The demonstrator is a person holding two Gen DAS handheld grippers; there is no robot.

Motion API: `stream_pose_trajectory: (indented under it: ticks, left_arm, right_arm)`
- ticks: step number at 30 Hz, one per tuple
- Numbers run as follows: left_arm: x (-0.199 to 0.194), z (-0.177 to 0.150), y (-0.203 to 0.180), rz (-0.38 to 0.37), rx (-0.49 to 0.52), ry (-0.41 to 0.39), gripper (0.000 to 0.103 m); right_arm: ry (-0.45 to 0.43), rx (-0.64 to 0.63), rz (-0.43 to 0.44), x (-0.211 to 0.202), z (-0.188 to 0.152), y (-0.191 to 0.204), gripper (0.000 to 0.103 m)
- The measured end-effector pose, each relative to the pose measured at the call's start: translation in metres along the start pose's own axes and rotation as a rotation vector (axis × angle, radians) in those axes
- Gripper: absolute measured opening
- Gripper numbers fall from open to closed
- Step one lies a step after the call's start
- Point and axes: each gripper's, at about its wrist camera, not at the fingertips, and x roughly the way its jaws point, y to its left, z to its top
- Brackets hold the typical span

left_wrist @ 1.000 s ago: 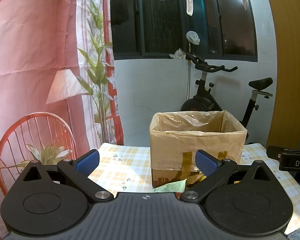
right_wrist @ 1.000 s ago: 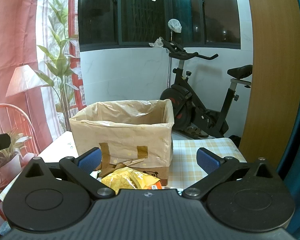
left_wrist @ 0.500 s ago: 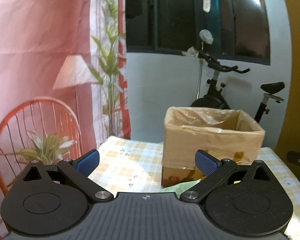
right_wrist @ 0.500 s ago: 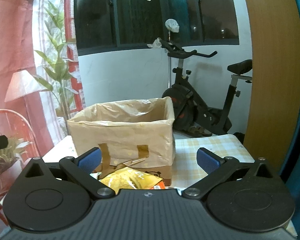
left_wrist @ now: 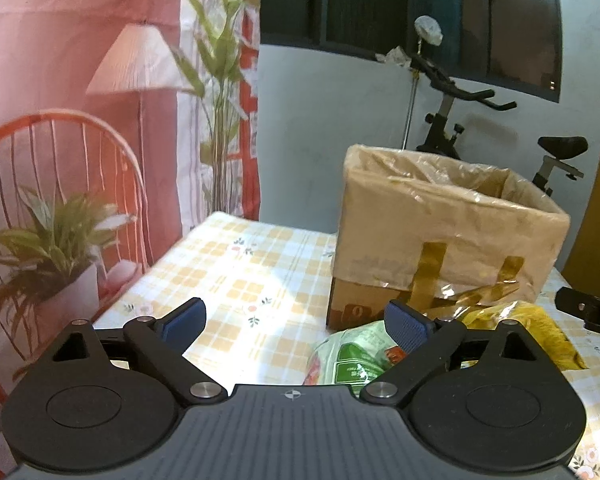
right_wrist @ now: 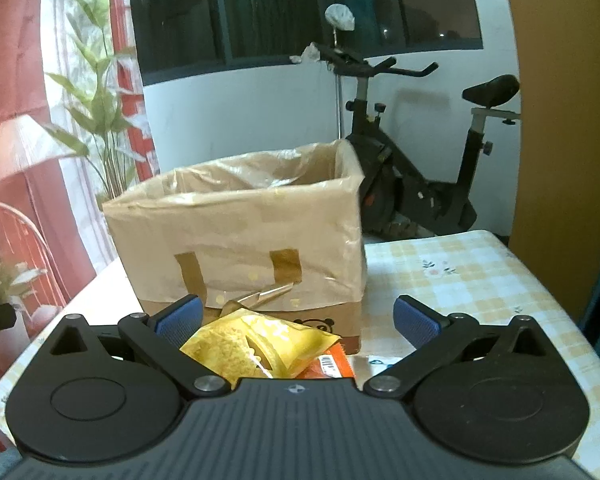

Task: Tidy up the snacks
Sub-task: 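Grasp the green snack bag with the left tool while the right tool grasps the yellow chip bag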

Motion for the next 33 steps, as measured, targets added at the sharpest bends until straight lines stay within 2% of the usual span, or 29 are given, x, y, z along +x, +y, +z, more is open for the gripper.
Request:
stream_pose_trajectory:
  ticks: [7, 11, 19, 30, 33]
  left_arm:
    - [0.021, -0.006, 0.006, 0.002, -0.036, 0.034, 0.098]
    - [0.030, -0.009, 0.007, 0.000, -0.037, 0.048, 0.098]
    - [0.053, -0.024, 0.007, -0.031, -0.039, 0.116, 0.094]
    - [0.067, -0.035, 0.008, -0.048, -0.031, 0.166, 0.093]
    - [0.068, -0.039, 0.007, -0.044, -0.032, 0.186, 0.093]
  right_arm:
    - [0.028, -0.011, -0.008, 0.041, 0.004, 0.017, 0.103]
    - [0.077, -0.023, -0.036, 0.057, -0.001, 0.022, 0.103]
    - [0.191, 0.084, 0.016, 0.062, -0.023, 0.004, 0.103]
    - [0.209, 0.118, 0.064, 0.063, -0.027, -0.002, 0.103]
    - [0.202, 0.092, 0.096, 0.063, -0.033, -0.002, 0.098]
